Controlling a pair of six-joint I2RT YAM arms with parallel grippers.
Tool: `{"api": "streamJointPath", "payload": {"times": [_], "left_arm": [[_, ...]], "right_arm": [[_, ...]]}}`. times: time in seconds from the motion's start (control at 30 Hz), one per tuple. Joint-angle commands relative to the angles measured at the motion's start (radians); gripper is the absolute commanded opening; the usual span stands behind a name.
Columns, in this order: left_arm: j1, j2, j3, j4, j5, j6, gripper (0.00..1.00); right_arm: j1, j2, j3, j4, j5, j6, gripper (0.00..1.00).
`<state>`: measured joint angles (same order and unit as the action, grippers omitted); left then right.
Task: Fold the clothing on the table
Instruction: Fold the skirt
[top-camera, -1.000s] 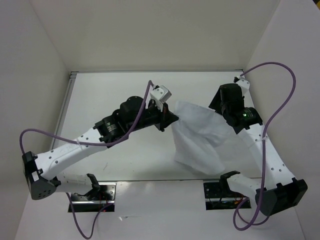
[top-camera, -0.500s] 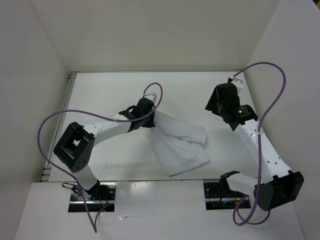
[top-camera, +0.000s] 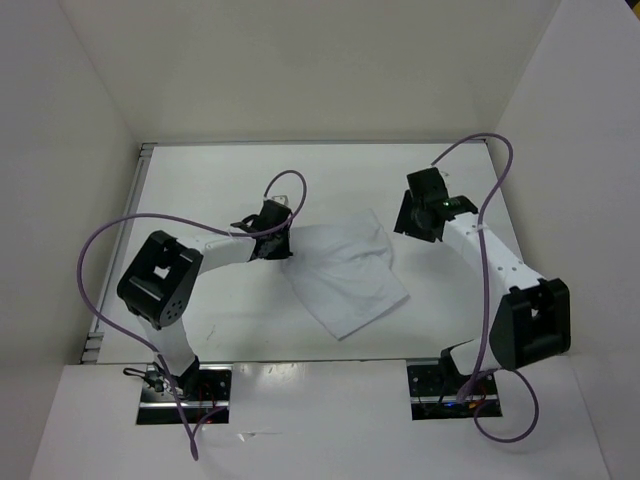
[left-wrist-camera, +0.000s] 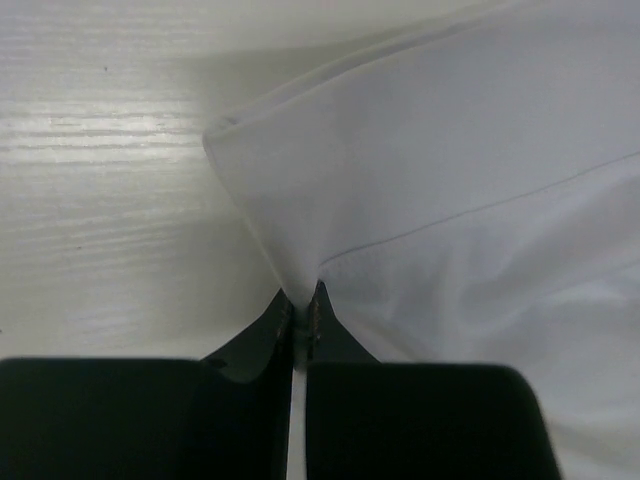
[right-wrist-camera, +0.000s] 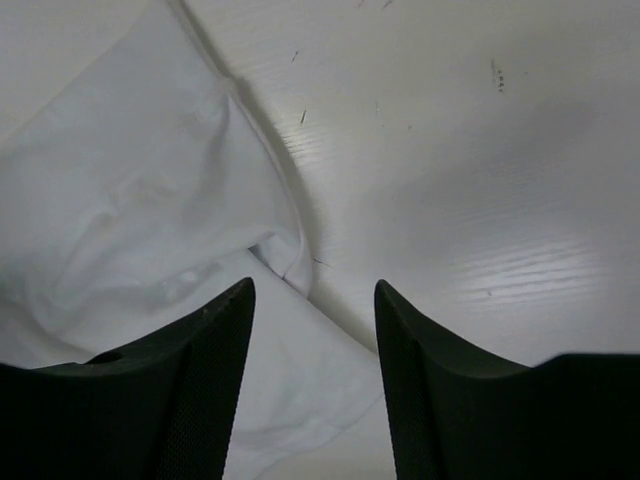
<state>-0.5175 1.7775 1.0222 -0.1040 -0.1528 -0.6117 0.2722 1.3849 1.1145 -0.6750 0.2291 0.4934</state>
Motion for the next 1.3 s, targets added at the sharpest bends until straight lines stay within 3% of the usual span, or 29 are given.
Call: {"api": "streamJointPath", "payload": {"times": [0.0, 0.2, 0.6, 0.97, 1.27], "left_arm": [[-0.001, -0.012, -0.031, 0.04, 0.045, -0.031, 0.0], [-0.001, -0.032, -0.04, 0.04, 0.047, -0.031, 0.0], [-0.001, -0.032, -0.03, 0.03, 0.038, 0.007, 0.0], [-0.001, -0.041, -0.03, 0.03, 0.047, 0.017, 0.0], [-0.001, -0.041, -0.03, 0.03, 0.056, 0.017, 0.0]], "right_arm": [[-0.014, 0.063, 0.067, 0.09, -0.082, -0.006, 0.56], [-0.025, 0.222, 0.146, 0.186, -0.206, -0.016, 0.56], [-0.025, 0.522, 0.246, 0.295, -0.267, -0.099, 0.52], [-0.053, 0.586, 0.266, 0.368, -0.329, -0.128, 0.47], [-0.082, 0.517, 0.255, 0.404, -0.307, -0.128, 0.47]]}}
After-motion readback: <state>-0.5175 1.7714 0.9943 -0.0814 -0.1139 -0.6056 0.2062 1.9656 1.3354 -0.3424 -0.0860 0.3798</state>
